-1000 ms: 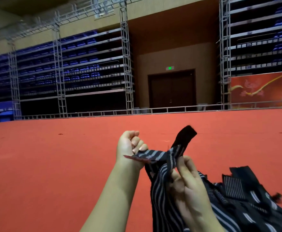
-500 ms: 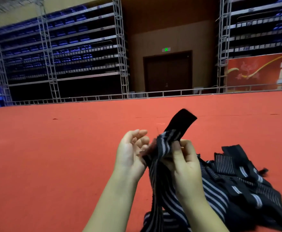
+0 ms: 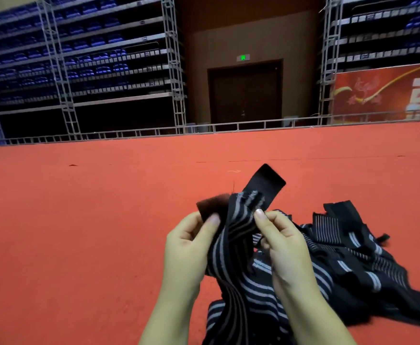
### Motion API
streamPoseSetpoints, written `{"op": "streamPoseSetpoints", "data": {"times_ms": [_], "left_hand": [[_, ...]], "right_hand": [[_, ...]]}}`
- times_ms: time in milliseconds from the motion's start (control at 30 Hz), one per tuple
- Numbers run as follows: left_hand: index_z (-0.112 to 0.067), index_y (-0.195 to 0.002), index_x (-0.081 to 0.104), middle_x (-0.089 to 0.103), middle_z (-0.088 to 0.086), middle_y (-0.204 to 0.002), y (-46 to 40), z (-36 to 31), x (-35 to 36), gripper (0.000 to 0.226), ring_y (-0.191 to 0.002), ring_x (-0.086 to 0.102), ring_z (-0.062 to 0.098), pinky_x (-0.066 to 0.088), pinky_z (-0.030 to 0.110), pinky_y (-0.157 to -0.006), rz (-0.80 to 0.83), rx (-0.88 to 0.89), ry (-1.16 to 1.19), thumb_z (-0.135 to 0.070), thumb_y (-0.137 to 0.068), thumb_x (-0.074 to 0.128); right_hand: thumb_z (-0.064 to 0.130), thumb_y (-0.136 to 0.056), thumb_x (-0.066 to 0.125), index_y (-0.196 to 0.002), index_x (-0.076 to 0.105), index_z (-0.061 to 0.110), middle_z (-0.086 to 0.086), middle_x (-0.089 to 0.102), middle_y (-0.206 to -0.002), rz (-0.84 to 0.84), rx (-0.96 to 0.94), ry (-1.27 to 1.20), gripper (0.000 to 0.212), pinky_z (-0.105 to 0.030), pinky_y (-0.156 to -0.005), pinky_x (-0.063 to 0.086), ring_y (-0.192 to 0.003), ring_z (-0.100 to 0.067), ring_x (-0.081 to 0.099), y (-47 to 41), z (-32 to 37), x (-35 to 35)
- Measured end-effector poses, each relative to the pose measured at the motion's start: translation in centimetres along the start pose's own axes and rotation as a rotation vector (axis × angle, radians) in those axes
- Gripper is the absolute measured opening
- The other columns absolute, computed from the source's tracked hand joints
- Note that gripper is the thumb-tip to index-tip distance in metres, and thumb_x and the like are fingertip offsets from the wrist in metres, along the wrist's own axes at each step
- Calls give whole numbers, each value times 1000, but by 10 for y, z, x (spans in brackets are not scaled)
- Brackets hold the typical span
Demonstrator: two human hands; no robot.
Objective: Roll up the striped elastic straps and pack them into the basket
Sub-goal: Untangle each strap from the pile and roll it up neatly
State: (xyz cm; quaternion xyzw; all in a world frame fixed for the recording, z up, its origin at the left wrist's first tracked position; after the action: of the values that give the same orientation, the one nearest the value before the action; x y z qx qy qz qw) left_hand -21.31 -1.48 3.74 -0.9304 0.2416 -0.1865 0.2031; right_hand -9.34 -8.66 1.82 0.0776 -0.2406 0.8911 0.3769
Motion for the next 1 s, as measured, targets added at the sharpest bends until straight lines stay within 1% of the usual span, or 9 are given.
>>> {"op": "streamPoseSetpoints", "data": {"times_ms": [100,200,267,333,433,567,733,867,1000], "left_hand": [[6,-79,62,61,11,-74,-4,20,-4,21,-72,51,19,42,33,-63,-133,-84,34,-10,-90,66],[-6,-75,57,55,8,-68,-8,24,-17,22,-66,48,17,39,30,-56,-295,-119,50,-12,-96,57],[-10,-73,56,59,2,-65,-12,23,-32,24,-60,52,14,42,27,-55,-344,-124,59,-13,-97,56],[-11,-73,58,63,-1,-64,-13,22,-35,23,-58,56,9,46,22,-54,-277,-136,38,-12,-96,58],[-10,-70,60,62,-3,-62,-4,22,-18,23,-56,54,8,44,20,-52,-155,-148,-40,-8,-94,60],[-11,-80,70,70,-4,-66,9,14,-1,16,-59,62,6,50,20,-55,-71,-113,-95,-3,-92,62],[-20,-88,74,75,2,-73,20,4,9,15,-68,69,11,54,26,-61,19,-103,-169,-9,-92,65],[-14,-101,73,77,4,-87,22,1,11,18,-79,72,12,54,24,-65,124,-136,-138,-13,-98,55],[-15,-100,72,76,4,-91,26,0,15,26,-82,70,15,55,25,-68,203,-170,-92,-16,-101,46]], "right_hand": [[30,-77,71,-62,58,17,-8,50,-74,24,-42,-41,24,-36,-74,43,-72,-21,48,4,0,-9],[6,-88,57,-59,43,16,-3,43,-60,-83,-3,-333,33,-20,-55,42,-58,-14,43,6,4,-31],[-1,-93,48,-57,41,18,4,45,-54,-171,-13,-363,41,-16,-48,42,-52,-8,45,2,10,-52],[-4,-92,49,-61,43,18,5,50,-54,-179,0,-325,38,-15,-48,44,-49,-6,49,1,12,-59],[-12,-88,51,-80,47,18,1,61,-73,-39,79,-249,31,-18,-52,50,-58,-8,59,11,8,-45],[-14,-85,54,-103,60,27,1,69,-79,79,88,-139,45,-25,-64,55,-72,-14,66,23,2,-29],[0,-83,68,-98,66,20,-5,71,-88,70,30,-65,25,-28,-77,55,-84,-17,67,25,5,-15],[12,-83,70,-84,67,20,5,68,-74,-30,-55,25,8,-22,-69,51,-73,-9,63,27,6,-13],[13,-85,70,-72,64,21,9,63,-67,-120,-98,51,16,-20,-66,46,-67,-6,57,30,6,-14]]}}
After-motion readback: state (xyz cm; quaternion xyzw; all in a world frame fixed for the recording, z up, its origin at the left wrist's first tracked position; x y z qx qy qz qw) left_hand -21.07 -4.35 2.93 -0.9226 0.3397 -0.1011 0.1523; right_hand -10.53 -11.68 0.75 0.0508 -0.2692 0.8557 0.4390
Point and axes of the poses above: each hand's wrist, its own y-axis away from the middle knuckle, its own x-axis out of the palm, z = x × y, the point moved 2 cm from there along -y, towards the middle knuckle
